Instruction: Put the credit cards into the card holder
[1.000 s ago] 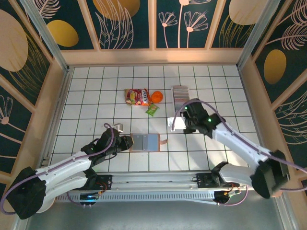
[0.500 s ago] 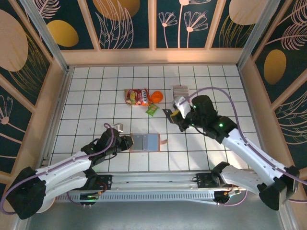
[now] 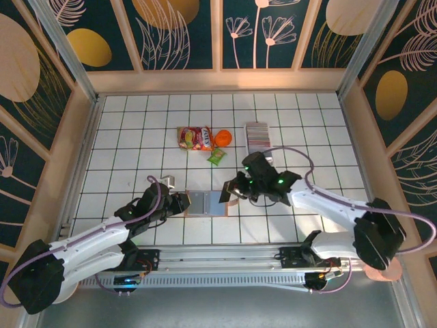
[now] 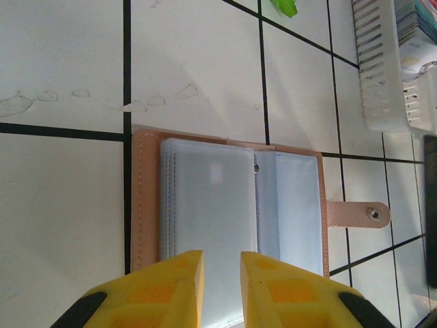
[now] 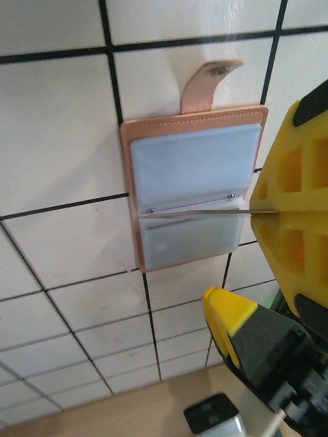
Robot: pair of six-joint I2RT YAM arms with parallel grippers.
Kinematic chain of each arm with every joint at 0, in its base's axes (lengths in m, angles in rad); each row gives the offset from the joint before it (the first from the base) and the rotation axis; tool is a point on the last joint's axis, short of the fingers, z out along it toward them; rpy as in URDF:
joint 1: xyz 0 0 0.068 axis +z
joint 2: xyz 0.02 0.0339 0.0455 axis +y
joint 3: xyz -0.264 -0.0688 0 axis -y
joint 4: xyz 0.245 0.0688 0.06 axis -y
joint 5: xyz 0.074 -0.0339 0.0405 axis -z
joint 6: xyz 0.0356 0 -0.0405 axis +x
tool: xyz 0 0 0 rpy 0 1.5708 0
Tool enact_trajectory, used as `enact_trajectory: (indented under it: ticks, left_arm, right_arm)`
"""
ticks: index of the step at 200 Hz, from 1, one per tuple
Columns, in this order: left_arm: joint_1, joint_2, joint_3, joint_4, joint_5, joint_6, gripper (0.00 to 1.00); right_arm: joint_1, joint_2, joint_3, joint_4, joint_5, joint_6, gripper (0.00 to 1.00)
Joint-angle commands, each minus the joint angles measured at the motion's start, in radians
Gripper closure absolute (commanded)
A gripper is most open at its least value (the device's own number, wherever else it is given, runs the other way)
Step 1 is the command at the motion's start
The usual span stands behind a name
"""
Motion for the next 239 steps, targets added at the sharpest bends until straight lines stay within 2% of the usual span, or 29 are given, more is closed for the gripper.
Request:
enact_trajectory:
  ticks: [1, 39, 63, 126, 239]
  left_arm:
    - [-0.001, 0.008, -0.018, 0.01, -0.009, -0.009, 0.79]
    - [-0.001, 0.035, -0.022, 0.019, 0.013, -0.003, 0.79]
    - [-0.002, 0.053, -0.023, 0.022, 0.02, 0.001, 0.8]
    - [-0.002, 0.097, -0.027, 0.027, 0.02, 0.009, 0.83]
    - [0.0, 0.143, -0.036, 0.044, 0.032, 0.017, 0.86]
  right_arm:
    - [0.042, 0.081, -0.006, 0.105, 0.023, 0.061, 1.0]
    - [0.09, 0.167, 0.005, 0.214, 0.005, -0.088, 1.0]
    - [0.093, 0.188, -0.019, 0.28, -0.019, -0.125, 1.0]
    - [0.093, 0.275, -0.034, 0.359, -0.063, -0.135, 1.0]
    - [0.093, 0.327, -0.071, 0.451, -0.094, -0.117, 1.0]
